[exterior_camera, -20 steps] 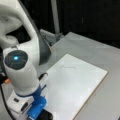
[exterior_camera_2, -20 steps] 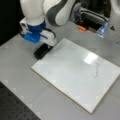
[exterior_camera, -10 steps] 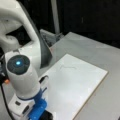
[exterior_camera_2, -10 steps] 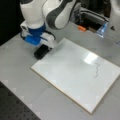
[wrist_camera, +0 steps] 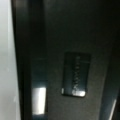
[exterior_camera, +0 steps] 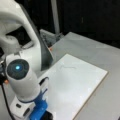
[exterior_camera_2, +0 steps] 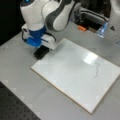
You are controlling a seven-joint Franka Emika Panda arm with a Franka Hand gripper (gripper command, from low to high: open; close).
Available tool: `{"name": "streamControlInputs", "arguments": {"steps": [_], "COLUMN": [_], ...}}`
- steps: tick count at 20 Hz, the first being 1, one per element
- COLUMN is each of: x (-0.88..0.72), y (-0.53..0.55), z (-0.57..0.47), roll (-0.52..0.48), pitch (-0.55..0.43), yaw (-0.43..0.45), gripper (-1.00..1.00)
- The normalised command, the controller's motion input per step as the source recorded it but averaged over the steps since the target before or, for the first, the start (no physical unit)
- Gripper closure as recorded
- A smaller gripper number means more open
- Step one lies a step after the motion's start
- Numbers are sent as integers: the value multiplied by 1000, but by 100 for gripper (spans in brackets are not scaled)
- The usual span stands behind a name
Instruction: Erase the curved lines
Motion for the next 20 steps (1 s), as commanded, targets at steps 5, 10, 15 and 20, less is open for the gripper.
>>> {"name": "streamControlInputs", "arguments": {"steps": [5,10,15,20], "x": [133,126,131,102], "y": [-167,-115,-71,-27], "z": [-20,-36,-71,-73], "roll": [155,121,106,129], "pitch": [-16,-56,-83,-80], "yaw": [-6,-33,-47,-54], "gripper": [-100,-100,100,100]}}
